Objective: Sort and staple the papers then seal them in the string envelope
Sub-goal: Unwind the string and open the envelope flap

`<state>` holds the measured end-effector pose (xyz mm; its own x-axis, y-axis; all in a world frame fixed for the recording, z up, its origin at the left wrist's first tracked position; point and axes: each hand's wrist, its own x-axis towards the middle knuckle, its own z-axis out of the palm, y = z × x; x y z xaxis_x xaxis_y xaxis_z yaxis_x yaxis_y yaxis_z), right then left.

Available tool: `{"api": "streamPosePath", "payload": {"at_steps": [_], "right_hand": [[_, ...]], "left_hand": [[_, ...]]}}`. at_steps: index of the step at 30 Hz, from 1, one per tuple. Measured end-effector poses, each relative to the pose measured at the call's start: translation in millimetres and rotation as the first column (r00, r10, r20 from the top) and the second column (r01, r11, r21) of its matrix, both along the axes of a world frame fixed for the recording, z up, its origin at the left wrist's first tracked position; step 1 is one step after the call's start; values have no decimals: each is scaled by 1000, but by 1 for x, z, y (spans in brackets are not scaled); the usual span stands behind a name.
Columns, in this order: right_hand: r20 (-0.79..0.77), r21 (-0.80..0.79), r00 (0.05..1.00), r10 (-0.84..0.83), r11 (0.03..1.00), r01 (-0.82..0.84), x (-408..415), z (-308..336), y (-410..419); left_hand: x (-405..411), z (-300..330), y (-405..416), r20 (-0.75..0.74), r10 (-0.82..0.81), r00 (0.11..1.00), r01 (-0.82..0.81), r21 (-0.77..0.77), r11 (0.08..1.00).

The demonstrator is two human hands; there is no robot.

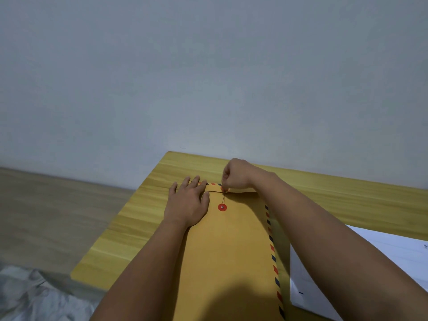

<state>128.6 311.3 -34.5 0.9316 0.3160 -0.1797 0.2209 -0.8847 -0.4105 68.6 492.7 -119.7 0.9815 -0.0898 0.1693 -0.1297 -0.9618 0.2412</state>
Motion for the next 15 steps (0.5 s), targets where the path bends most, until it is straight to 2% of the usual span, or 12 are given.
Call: {"api": "streamPosePath", "payload": {"at_steps": [2,5,10,15], "right_hand": [[21,-172,999,28,985,-24,5,2,1],[56,-267,997,60,963,-43,9,4,6],[85,-101,996,21,995,-12,9,-7,18],[202,-82,964,-170,978,190,5,-21,10]], "left_hand": [[0,0,0,1,1,1000,-1,-3,1000],[0,0,0,1,2,1000,-2,-4,1000],[0,0,1,1,0,1000,0,-10,1000],[0,1,0,-11,-1,1000,1,-12,1000]]}}
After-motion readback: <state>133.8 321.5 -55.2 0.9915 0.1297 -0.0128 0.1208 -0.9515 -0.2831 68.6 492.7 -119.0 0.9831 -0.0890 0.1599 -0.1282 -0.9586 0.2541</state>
